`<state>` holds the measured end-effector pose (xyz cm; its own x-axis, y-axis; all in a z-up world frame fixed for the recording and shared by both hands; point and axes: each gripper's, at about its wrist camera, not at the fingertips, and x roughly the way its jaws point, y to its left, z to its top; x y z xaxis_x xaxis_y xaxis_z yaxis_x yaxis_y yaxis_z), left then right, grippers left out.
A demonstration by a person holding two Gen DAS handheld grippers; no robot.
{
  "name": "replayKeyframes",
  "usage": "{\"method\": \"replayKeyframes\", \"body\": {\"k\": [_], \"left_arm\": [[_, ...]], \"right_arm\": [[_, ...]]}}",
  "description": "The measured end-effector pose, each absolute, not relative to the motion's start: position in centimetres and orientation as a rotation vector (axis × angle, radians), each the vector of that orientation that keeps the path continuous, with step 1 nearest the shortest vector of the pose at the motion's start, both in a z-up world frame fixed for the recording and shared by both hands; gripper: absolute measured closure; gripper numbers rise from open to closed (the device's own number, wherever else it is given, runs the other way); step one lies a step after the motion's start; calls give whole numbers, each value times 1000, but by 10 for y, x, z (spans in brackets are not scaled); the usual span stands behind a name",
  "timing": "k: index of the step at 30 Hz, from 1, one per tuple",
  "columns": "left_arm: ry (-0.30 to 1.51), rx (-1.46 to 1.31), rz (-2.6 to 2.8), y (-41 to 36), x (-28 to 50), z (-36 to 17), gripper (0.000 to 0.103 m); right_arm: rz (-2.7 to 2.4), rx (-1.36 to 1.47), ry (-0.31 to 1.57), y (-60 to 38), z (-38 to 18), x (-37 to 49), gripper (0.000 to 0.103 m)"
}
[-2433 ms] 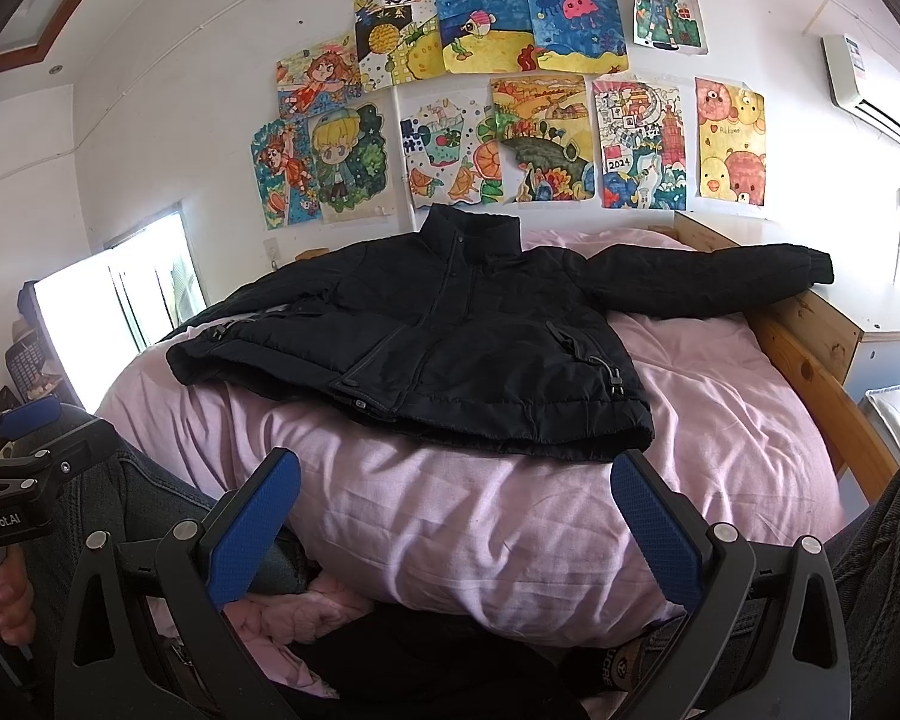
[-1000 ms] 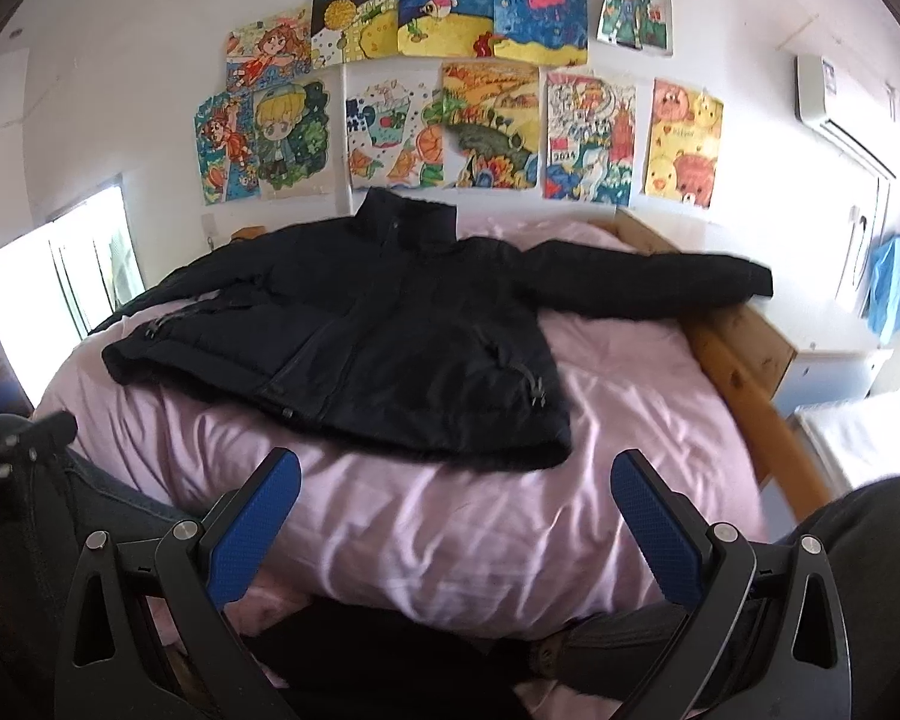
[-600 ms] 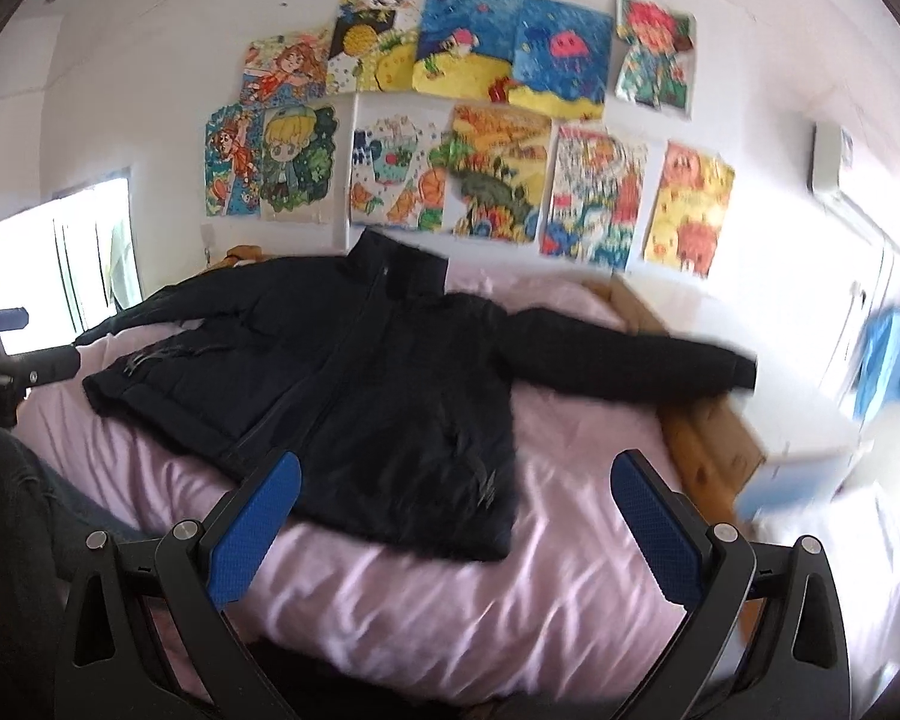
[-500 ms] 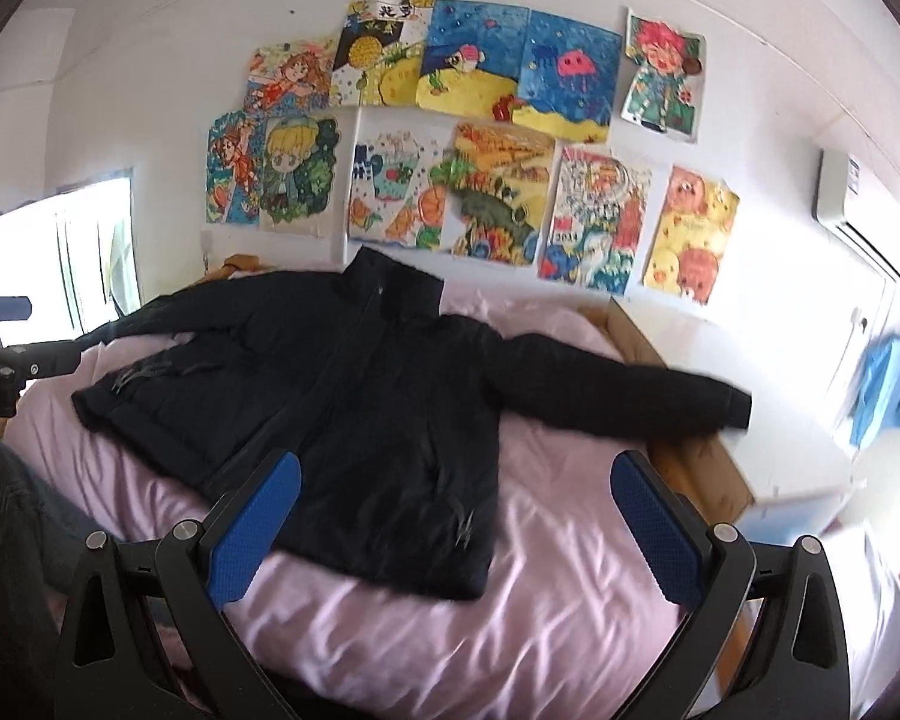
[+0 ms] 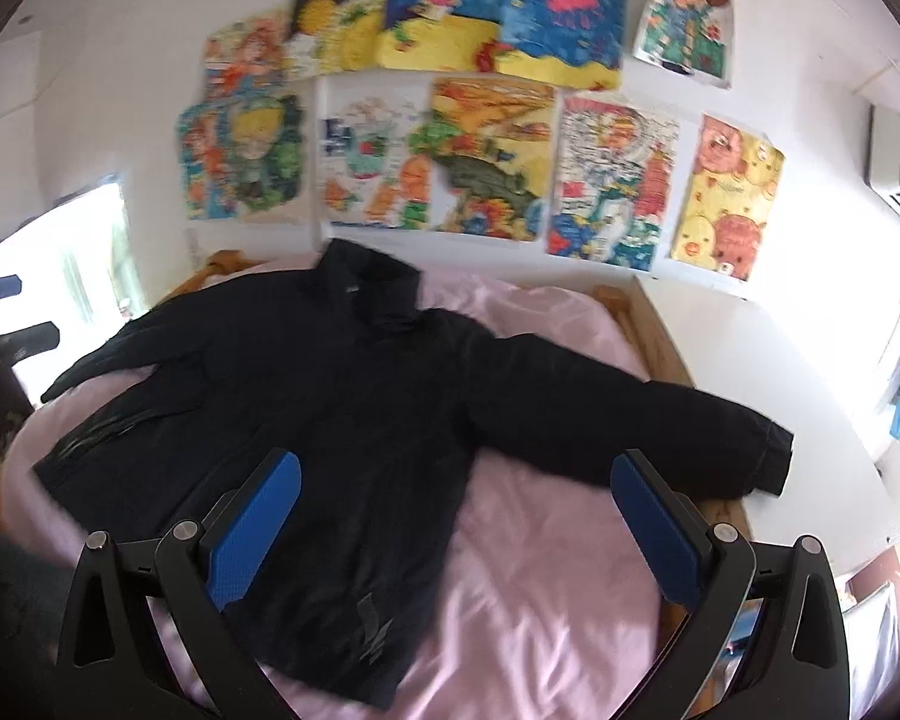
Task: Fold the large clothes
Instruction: 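Move both tools forward over the black puffer jacket, then grasp the jacket sleeve cuff with the right tool and lift it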
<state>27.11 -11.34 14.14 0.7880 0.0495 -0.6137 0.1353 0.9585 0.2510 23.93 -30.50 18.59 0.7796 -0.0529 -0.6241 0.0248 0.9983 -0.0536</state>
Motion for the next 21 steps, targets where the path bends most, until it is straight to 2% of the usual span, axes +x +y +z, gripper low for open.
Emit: {"method": "replayKeyframes", "body": {"k": [5, 10, 15, 21], "left_arm": [[659, 306, -72, -146, 321, 123, 0], [652, 326, -95, -175, 368, 90, 0], [665, 355, -133, -198, 407, 46, 0], [637, 307, -159, -210, 430, 2, 0]], "right_arm": [[-123, 109, 714, -343, 146, 298, 1], [-282, 214, 713, -373, 79, 336, 1], [-434, 411, 657, -412, -1, 345, 1], [-518, 668, 567, -470, -65, 338, 1]]}}
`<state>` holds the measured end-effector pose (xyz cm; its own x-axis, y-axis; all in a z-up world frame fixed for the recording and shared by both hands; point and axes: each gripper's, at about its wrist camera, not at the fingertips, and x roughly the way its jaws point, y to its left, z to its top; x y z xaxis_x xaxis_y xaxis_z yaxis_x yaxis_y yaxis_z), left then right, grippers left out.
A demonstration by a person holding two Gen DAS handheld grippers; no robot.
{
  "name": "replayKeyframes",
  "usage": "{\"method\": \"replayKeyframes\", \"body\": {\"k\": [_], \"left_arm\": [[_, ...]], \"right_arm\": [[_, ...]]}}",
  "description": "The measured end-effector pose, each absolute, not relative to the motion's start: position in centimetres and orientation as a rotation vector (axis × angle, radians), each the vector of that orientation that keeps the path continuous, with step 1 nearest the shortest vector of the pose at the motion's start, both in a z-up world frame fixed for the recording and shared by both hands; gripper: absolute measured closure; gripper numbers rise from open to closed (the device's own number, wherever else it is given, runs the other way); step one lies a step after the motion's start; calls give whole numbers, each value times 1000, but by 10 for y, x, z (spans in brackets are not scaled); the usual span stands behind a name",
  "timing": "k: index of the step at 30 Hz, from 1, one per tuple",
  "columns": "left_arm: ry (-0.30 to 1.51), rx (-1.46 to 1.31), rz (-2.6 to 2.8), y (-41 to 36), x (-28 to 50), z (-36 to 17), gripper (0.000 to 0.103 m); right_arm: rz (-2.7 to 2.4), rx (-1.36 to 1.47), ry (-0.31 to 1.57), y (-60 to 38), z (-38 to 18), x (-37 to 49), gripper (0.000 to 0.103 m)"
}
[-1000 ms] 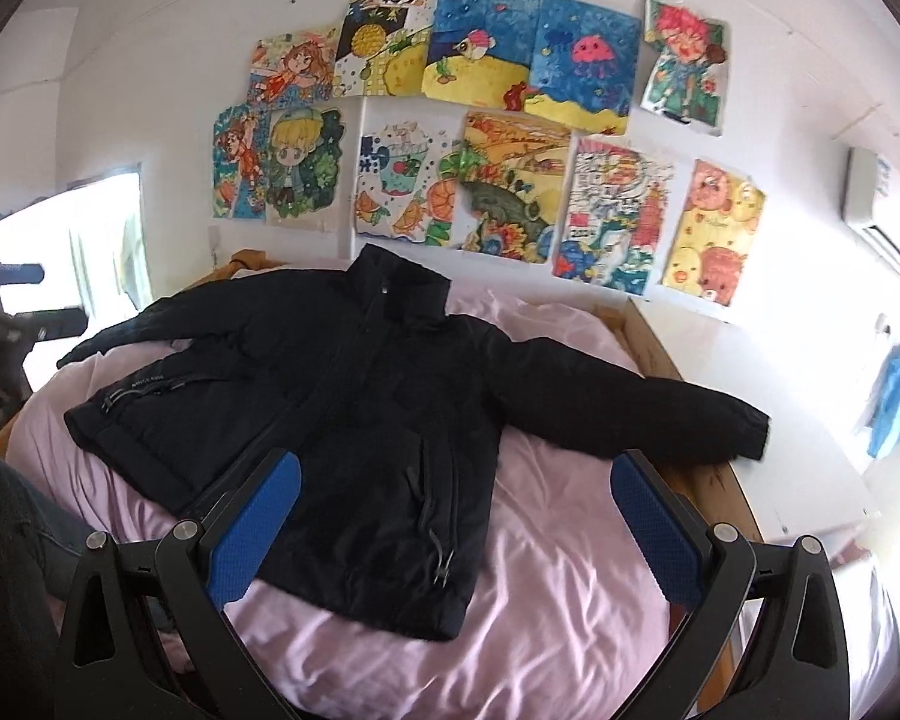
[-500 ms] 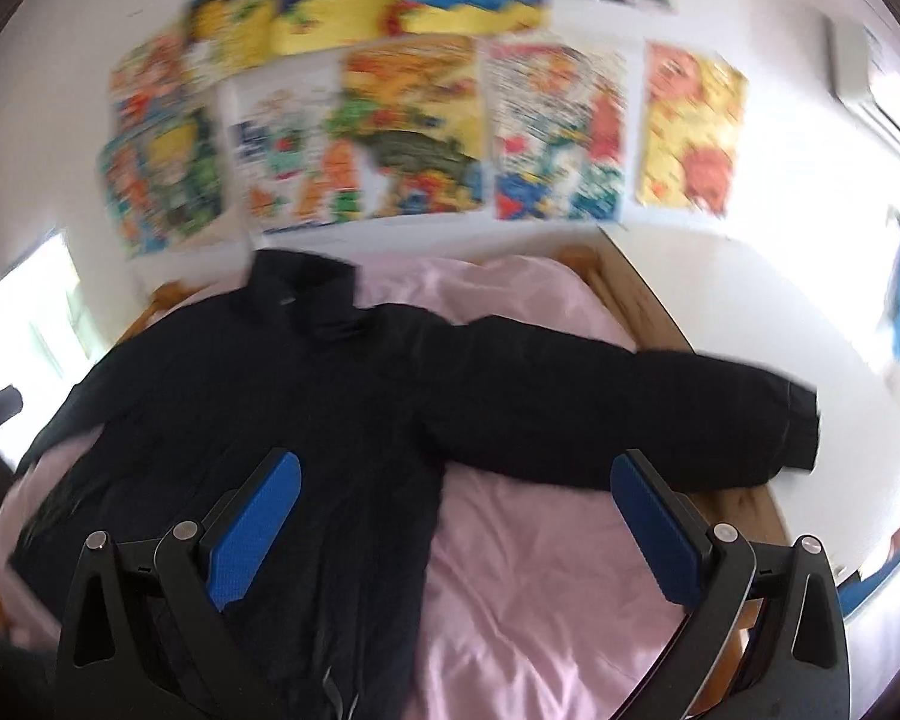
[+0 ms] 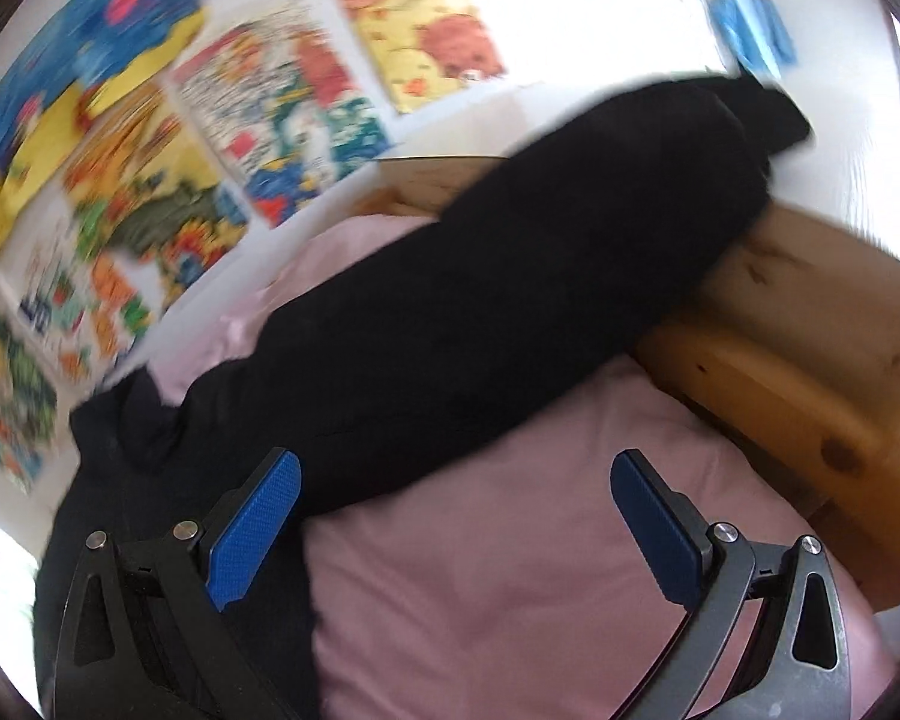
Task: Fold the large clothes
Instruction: 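Grasp the jacket sleeve cuff with the right tool and lift it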
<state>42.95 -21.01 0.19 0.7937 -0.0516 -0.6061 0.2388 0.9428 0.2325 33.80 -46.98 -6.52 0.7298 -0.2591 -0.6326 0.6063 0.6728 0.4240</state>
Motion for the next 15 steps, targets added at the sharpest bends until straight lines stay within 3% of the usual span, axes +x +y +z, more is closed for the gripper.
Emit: {"method": "replayKeyframes", "body": {"k": [5, 7, 14, 15], "left_arm": [[715, 296, -148, -209, 435, -25, 0], [754, 295, -142, -211, 439, -30, 0], [835, 260, -145, -210, 444, -38, 0], [844, 249, -154, -210, 444, -38, 0]], "right_arm": [[-536, 830, 420, -512, -88, 327, 7], [-563, 894, 382, -525, -95, 326, 23], [-747, 953, 238, -554, -96, 314, 28], [-757, 953, 228, -559, -96, 313, 34]]}}
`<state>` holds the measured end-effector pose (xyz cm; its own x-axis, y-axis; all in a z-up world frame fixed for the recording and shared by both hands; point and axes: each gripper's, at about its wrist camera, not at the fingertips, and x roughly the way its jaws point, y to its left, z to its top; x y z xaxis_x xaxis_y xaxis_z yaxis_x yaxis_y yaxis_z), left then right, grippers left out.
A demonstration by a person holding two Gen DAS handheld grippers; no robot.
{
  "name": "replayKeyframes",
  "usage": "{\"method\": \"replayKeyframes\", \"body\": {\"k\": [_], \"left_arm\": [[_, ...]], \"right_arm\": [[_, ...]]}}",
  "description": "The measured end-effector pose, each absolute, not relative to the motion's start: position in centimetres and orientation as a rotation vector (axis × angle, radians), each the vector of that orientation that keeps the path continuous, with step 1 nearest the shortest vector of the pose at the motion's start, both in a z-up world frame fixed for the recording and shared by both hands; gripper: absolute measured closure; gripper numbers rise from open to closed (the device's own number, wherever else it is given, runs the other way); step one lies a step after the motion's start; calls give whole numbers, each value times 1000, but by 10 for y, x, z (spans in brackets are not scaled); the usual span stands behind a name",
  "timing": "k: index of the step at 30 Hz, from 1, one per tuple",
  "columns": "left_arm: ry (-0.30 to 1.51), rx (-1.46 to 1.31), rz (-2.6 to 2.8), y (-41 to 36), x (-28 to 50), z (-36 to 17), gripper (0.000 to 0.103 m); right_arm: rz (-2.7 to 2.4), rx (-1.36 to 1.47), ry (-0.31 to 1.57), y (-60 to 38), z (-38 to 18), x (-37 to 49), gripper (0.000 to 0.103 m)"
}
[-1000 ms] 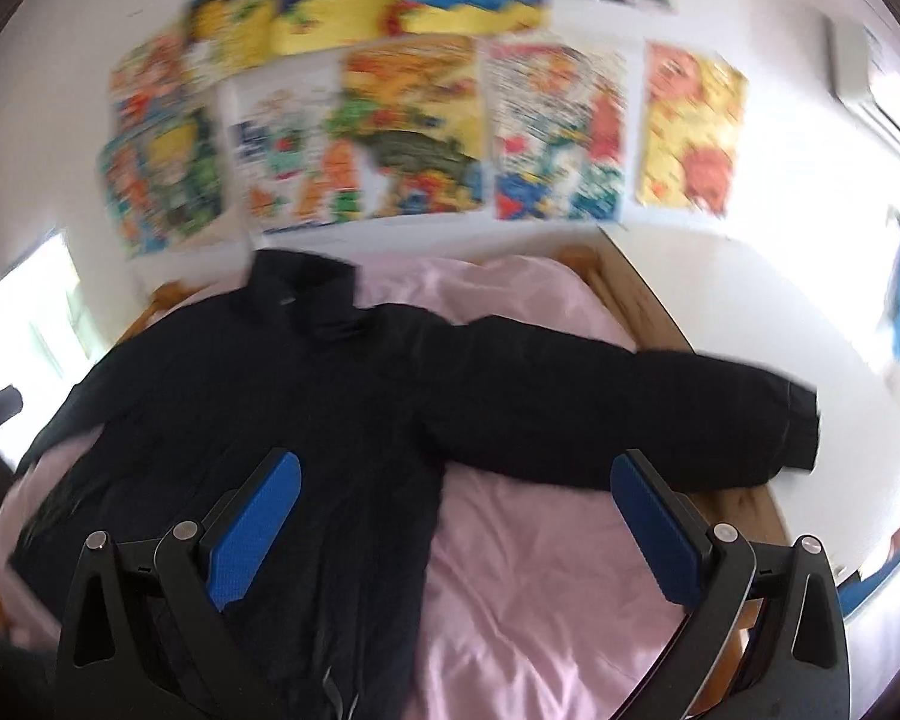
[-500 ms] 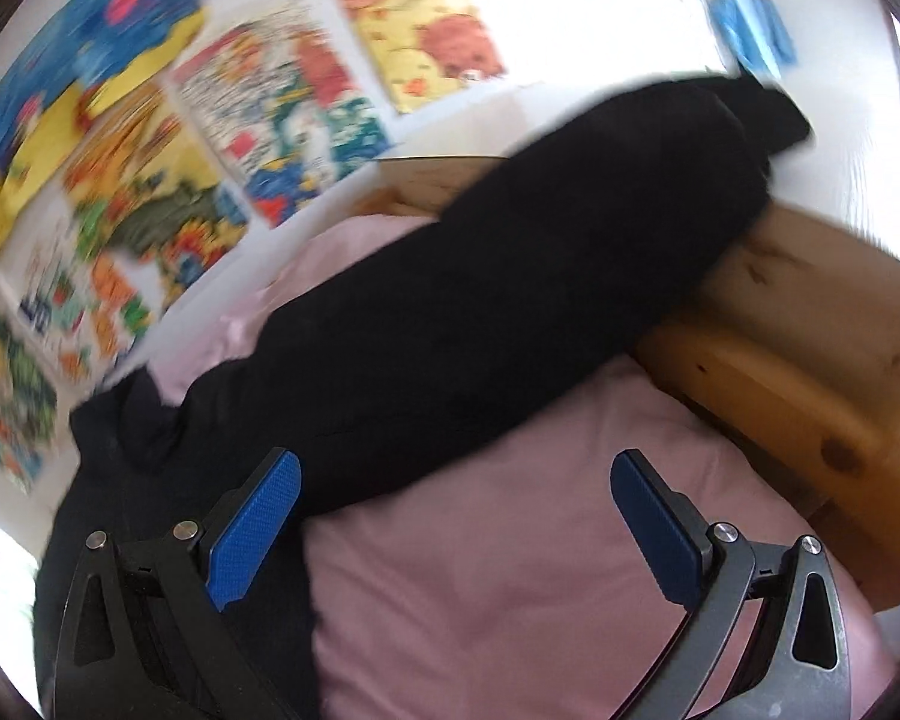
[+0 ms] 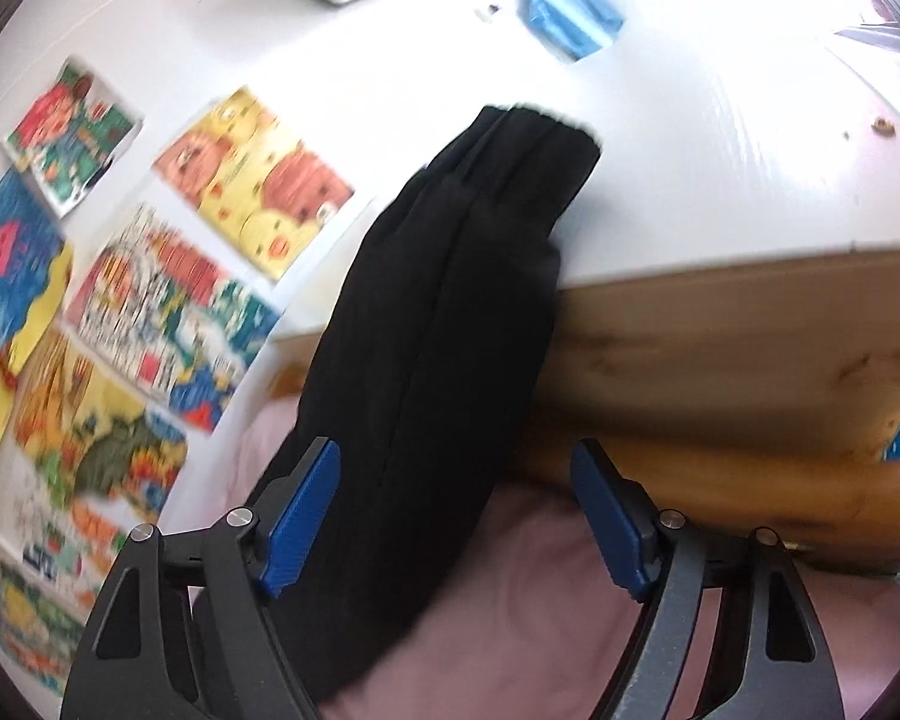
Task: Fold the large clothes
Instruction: 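Grasp the jacket sleeve cuff with the right tool and lift it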
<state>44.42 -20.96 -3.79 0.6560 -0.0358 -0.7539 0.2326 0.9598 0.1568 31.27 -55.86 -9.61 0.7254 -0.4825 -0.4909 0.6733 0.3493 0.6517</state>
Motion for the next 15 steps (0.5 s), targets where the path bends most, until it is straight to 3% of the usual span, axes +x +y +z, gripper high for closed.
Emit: {"method": "replayKeyframes", "body": {"k": [2, 4, 7, 15], "left_arm": [[859, 225, -170, -207, 446, -37, 0], [874, 194, -187, -201, 449, -34, 0], [882, 133, -212, -187, 454, -26, 0], [826, 42, -354, -136, 450, 30, 0]], "right_arm": [[-785, 948, 224, -567, -96, 315, 46], [-808, 960, 230, -576, -98, 321, 69], [-800, 899, 234, -572, -92, 329, 94], [-712, 341, 117, -492, -3, 367, 97]]}}
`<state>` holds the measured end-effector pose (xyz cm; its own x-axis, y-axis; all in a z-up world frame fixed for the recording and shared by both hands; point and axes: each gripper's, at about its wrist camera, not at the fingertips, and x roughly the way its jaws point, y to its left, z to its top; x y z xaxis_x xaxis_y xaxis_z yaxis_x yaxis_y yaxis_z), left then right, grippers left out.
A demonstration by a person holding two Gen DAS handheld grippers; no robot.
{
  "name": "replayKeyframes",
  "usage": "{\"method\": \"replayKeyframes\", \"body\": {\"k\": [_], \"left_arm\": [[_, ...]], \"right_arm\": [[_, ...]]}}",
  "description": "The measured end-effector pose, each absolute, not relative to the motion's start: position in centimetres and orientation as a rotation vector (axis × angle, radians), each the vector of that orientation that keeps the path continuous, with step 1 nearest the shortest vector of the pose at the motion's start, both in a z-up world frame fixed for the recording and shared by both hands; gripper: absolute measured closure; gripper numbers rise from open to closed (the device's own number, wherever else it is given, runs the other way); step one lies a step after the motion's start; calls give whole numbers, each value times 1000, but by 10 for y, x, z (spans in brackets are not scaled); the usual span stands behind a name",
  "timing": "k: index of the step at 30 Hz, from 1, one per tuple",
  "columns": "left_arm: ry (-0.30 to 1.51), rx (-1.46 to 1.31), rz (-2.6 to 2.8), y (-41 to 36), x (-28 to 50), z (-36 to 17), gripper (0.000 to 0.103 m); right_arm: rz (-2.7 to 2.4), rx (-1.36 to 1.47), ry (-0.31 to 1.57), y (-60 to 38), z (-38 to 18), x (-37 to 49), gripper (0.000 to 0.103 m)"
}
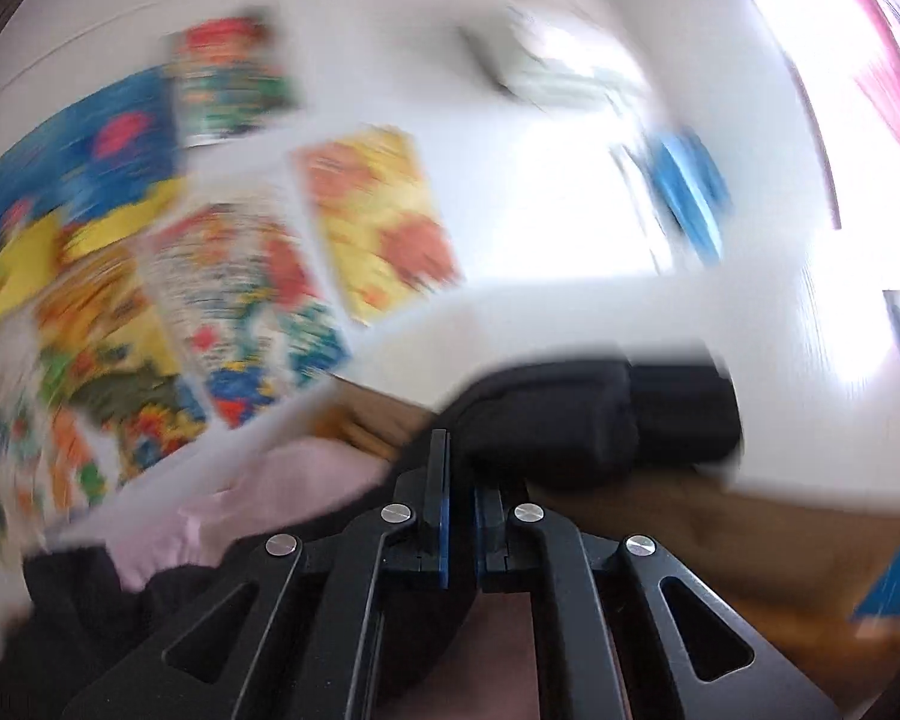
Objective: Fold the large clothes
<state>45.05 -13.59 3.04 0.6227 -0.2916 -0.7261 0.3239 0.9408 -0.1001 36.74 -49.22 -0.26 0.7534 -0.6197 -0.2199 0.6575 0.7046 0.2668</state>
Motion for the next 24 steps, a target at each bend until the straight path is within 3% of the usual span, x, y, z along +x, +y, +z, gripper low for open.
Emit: {"method": "replayKeyframes", "body": {"k": [6, 12, 24], "left_arm": [[781, -132, -347, -62, 452, 70, 0], [710, -319, -378, 12, 459, 88, 0], [772, -717, -768, 28, 500, -2, 0]], "right_arm": [[-502, -205, 23, -379, 57, 407, 97], [-255, -569, 3, -259, 64, 431, 98], [23, -766, 68, -135, -35, 386, 98]]}}
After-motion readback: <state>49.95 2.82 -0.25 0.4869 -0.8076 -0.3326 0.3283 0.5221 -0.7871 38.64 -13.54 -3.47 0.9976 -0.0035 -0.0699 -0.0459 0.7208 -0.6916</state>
